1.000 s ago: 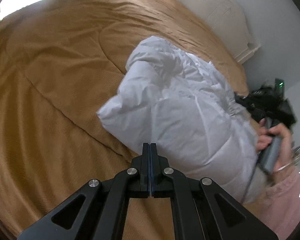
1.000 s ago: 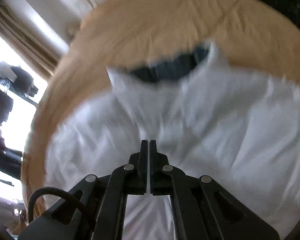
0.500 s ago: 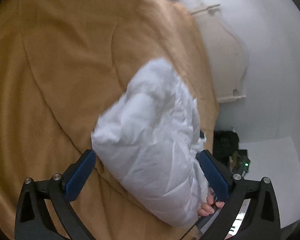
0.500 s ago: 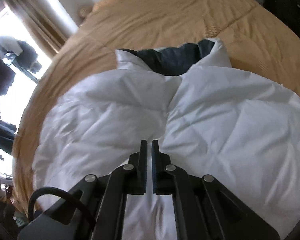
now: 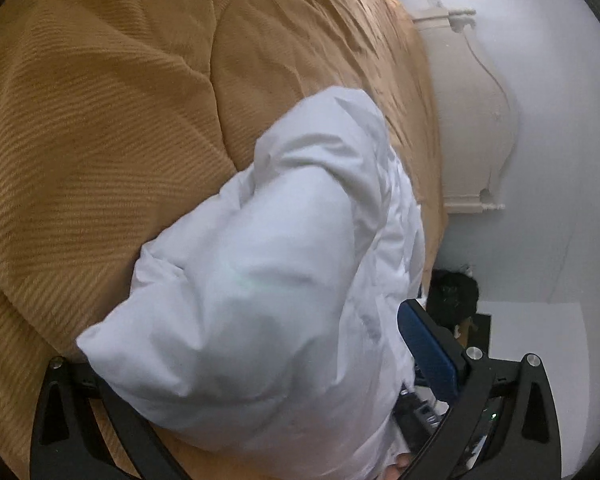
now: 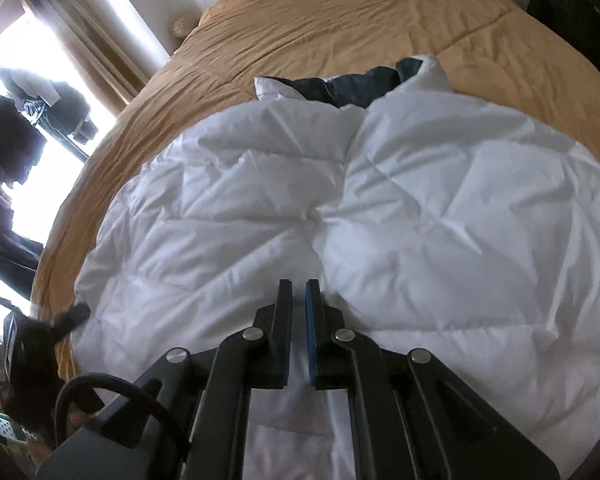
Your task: Fold large clothes
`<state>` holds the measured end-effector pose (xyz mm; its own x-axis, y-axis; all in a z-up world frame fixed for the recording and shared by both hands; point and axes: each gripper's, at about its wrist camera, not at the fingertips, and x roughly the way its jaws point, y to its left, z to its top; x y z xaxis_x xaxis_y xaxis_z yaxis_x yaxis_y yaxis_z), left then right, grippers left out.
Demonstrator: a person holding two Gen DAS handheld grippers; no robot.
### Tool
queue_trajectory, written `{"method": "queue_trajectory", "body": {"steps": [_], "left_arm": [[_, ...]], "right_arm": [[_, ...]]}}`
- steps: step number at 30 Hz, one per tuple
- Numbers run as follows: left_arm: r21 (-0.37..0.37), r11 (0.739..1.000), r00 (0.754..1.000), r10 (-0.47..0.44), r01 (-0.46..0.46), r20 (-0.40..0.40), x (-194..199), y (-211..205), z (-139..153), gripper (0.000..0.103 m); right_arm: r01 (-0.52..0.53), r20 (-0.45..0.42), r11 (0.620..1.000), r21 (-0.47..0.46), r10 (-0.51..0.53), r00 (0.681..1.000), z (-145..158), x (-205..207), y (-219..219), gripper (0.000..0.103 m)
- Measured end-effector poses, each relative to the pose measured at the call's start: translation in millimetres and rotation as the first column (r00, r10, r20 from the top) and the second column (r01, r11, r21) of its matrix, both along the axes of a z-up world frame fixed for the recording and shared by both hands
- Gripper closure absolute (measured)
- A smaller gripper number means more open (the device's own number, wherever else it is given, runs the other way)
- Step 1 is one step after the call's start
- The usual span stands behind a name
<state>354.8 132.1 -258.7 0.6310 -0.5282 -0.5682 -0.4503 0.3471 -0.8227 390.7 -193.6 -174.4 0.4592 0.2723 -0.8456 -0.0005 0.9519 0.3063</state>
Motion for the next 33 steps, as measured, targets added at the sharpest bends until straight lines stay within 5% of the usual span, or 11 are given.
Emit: {"method": "queue_trajectory", "body": {"steps": [2,4,6,12,16,20,24,30,33], "left_arm": [[0.047,0.999,1.000,-0.013,0.012,0.009,-2,0,7,0.006],[0.139,0.990,0.999,-0.034,0.033,0.000,-2,-5,16,0.038],[0.240,0.968,0.997,-0.082,0.079,0.002,-1,-10,25,0.049],[0.293,0.952,0.995,-0.096,0.090,0.004,-1,-14,34,0.067],[0.319,0.944,0.991,-0.115,0.087,0.070,-6,-22,48,0.072],[0.359,0.924,0.976,-0.183,0.129,0.122,-11,-30,59,0.072],[0.459,0.873,0.953,-0.262,0.166,0.155,-11,-46,78,0.074],[0.454,0.871,0.927,-0.311,0.189,0.210,-9,-52,102,0.074],[0.487,0.840,0.894,-0.386,0.239,0.226,-12,-73,112,0.074]], "right_arm": [[0.006,0.001,1.000,-0.002,-0.006,1.000,-3,-1,-3,0.097],[0.011,0.006,1.000,0.009,-0.011,1.000,-2,-2,-6,0.097],[0.026,0.019,1.000,0.014,-0.026,0.999,-1,-3,-10,0.097],[0.076,0.055,0.995,0.066,-0.079,0.995,12,-22,-13,0.097],[0.083,0.123,0.996,0.016,-0.084,0.989,25,-39,-2,0.097],[0.067,0.057,0.998,-0.011,-0.066,0.996,-17,-42,9,0.101],[0.077,0.080,0.996,-0.052,-0.073,0.994,-46,-51,16,0.103],[0.202,0.167,0.978,0.059,-0.209,0.964,-6,-98,-14,0.103],[0.193,0.086,0.979,0.065,-0.198,0.976,-42,-103,-18,0.103]]}}
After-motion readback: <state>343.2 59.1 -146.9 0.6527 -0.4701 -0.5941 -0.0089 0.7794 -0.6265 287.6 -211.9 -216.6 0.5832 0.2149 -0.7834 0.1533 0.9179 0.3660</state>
